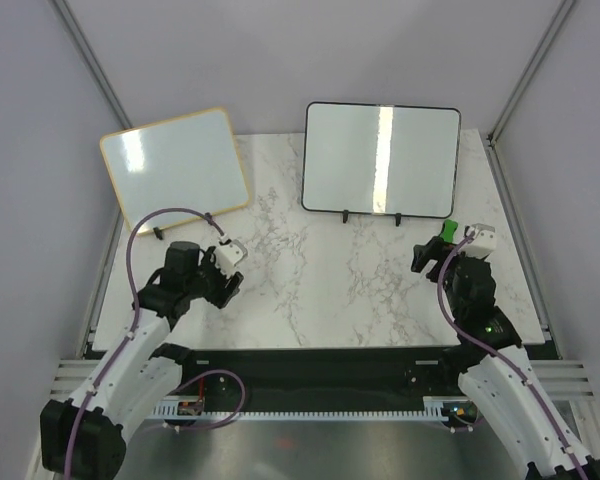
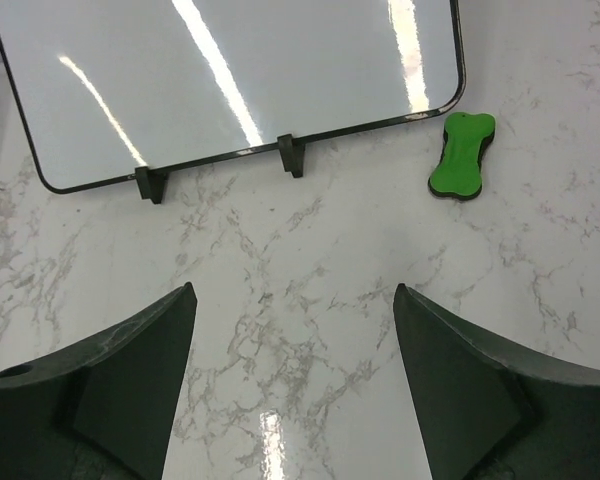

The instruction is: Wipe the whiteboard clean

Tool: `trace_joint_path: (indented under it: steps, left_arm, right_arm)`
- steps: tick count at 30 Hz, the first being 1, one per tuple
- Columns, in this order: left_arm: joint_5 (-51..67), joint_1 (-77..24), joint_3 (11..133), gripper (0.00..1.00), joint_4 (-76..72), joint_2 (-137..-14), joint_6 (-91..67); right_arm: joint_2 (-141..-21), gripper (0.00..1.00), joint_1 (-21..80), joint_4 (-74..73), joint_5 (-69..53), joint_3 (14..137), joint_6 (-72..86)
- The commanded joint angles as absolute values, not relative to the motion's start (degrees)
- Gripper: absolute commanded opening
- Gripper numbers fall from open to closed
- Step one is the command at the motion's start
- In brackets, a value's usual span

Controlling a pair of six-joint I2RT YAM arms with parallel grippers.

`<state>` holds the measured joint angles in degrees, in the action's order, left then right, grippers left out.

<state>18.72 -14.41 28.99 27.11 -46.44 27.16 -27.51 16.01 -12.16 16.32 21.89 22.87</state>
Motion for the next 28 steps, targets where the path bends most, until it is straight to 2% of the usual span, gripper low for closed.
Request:
trace_joint_path:
  steps: [1,4,28]
  left_arm:
    - [13.0,-13.5,24.9,0.65,25.8,-40.0,28.4]
    - [12.7,-12.1,23.9,0.72,24.2,-34.3,27.2]
    - [16.9,-6.8,23.6,0.73,24.9,-32.6,27.9]
  right_arm:
    - [-23.5,0.87,16.1,-13.1,13.4,20.9,26.4]
    - [-21.0,0.88,16.2,-14.4,12.0,20.6,27.2]
    - [-19.8,0.89,16.1,-14.6,15.0,19.5,29.1]
